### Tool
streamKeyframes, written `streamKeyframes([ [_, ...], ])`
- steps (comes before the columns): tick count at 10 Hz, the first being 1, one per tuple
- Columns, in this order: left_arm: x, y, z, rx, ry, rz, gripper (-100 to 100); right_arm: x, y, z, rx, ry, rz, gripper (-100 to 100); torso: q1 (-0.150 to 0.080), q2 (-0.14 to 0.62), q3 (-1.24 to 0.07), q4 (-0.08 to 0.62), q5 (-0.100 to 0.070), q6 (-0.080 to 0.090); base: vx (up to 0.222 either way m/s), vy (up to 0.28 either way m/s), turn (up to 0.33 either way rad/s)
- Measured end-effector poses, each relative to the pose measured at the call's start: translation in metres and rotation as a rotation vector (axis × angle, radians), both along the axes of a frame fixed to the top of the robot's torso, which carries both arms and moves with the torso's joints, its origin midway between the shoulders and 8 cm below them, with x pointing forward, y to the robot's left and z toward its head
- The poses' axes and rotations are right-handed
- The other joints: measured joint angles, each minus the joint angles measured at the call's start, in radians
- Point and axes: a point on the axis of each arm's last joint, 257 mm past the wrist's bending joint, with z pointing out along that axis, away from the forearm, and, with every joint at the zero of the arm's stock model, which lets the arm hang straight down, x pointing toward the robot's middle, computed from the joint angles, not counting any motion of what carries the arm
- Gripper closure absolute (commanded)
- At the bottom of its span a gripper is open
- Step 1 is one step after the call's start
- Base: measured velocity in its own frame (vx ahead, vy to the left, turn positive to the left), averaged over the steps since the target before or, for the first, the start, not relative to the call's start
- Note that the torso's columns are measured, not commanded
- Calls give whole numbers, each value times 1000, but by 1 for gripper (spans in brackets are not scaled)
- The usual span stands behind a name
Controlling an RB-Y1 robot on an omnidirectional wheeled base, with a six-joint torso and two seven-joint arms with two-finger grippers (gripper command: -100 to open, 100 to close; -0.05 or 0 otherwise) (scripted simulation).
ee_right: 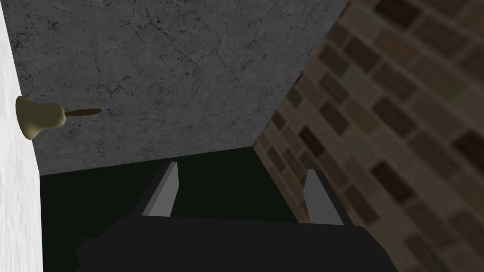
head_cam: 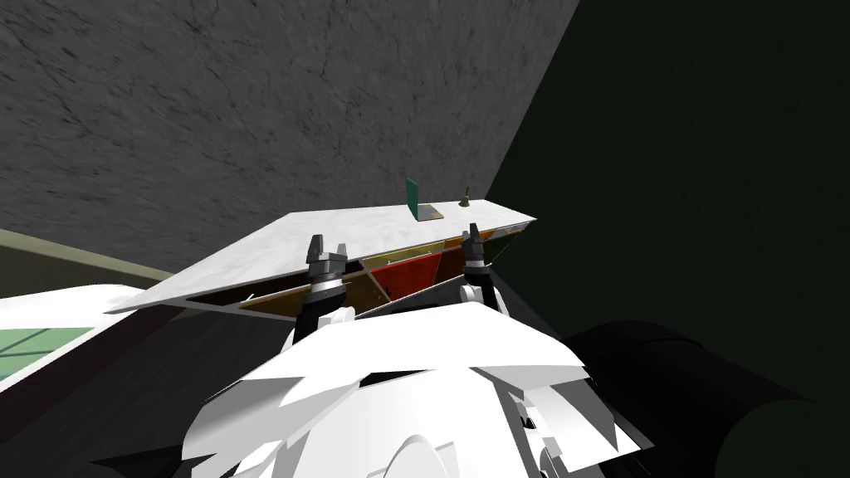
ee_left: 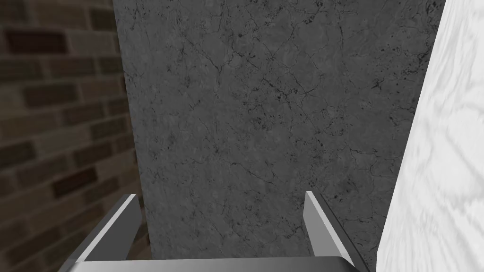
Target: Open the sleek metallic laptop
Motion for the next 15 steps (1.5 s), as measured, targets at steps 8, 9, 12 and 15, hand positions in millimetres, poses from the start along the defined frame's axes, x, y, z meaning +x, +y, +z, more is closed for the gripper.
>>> streamKeyframes([
  [8, 0, 0, 0, 0, 0, 0, 0, 0, 0, 0, 0, 0, 0, 0, 0, 544, -1087, 544, 0, 0, 0, 0, 0],
  [9, 0, 0, 0, 0, 0, 0, 0, 0, 0, 0, 0, 0, 0, 0, 0, 618, -1234, 617, 0, 0, 0, 0, 0],
  [12, 0, 0, 0, 0, 0, 0, 0, 5, 2, 5, -9, -21, 26, -100, 0, 735, -1470, 734, 0, 0, -13, -7, 80],
  [15, 0, 0, 0, 0, 0, 0, 0, 13, 2, 21, 0, -75, 68, -100, 0, 738, -1476, 738, 0, 0, -22, -11, 91],
])
